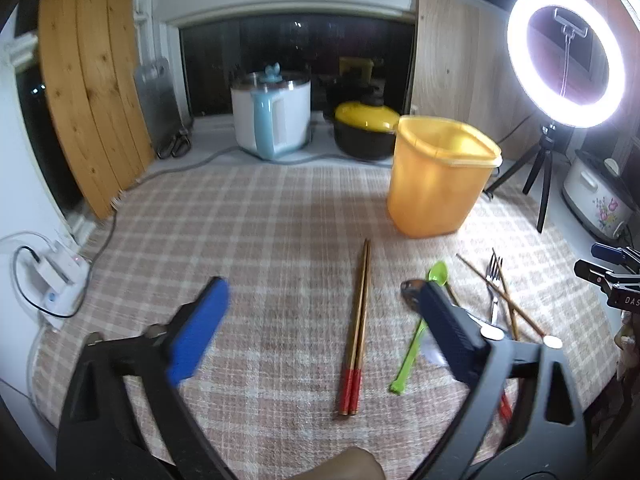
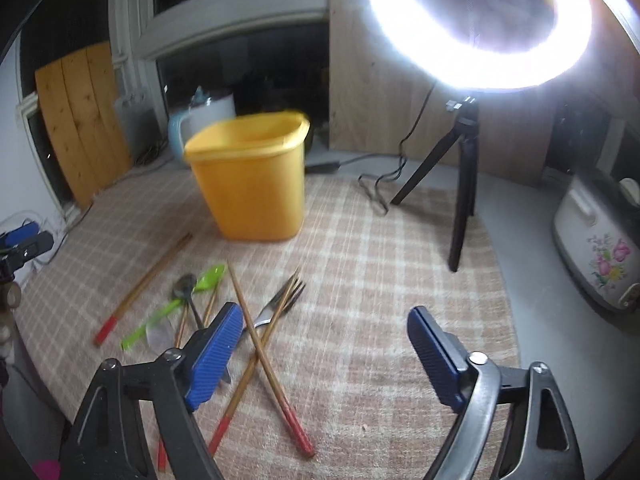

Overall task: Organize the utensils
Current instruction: 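Lower the left tool to a red-tipped chopstick while the right tool lowers to another chopstick, then close the left gripper on its chopstick and lift while the right gripper does the same, then carry both held chopsticks upright over the yellow container and lower them inside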

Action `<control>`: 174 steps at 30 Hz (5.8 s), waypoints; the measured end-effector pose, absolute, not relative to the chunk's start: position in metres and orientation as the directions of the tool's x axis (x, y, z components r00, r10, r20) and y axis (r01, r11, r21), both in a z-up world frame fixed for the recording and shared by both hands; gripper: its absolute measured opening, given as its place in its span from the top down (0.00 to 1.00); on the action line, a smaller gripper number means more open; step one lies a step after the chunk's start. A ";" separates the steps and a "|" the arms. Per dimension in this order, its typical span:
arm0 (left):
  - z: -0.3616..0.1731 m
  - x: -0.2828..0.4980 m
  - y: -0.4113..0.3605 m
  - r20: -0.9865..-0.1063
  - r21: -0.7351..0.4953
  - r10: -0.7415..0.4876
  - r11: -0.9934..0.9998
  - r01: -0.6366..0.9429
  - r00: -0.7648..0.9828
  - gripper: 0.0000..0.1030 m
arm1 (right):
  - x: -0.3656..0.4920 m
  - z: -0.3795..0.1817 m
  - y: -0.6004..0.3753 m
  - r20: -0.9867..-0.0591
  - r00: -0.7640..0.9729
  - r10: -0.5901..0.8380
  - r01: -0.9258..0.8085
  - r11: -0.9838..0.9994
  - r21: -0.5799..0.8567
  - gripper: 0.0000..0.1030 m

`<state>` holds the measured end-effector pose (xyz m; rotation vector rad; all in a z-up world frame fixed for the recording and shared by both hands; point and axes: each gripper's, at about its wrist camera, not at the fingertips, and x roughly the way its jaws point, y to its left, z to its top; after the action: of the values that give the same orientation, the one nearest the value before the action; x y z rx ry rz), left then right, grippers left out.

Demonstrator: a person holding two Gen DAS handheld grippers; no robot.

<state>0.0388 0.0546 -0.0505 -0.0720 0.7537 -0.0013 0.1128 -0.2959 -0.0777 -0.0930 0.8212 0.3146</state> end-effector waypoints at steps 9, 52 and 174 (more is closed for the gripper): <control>-0.094 0.078 0.066 -0.795 -0.179 -0.181 0.982 0.062 0.580 0.55 | 0.131 -0.103 -0.292 -0.801 0.506 0.318 -0.352 0.925 0.145 0.31; -0.158 0.140 0.017 -0.894 -0.061 -0.157 0.970 0.233 0.419 0.94 | 0.156 -0.120 -0.250 -0.861 0.337 0.382 -0.493 0.850 0.184 0.64; -0.018 0.269 -0.008 -0.482 -0.359 -0.373 0.909 0.210 0.793 0.96 | 0.272 0.004 -0.229 -0.632 0.639 0.439 -0.355 0.897 0.263 0.97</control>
<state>0.2689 -0.0084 -0.0176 -0.2962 0.5755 -0.3188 0.2722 -0.2287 0.0042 0.1180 0.7521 0.4542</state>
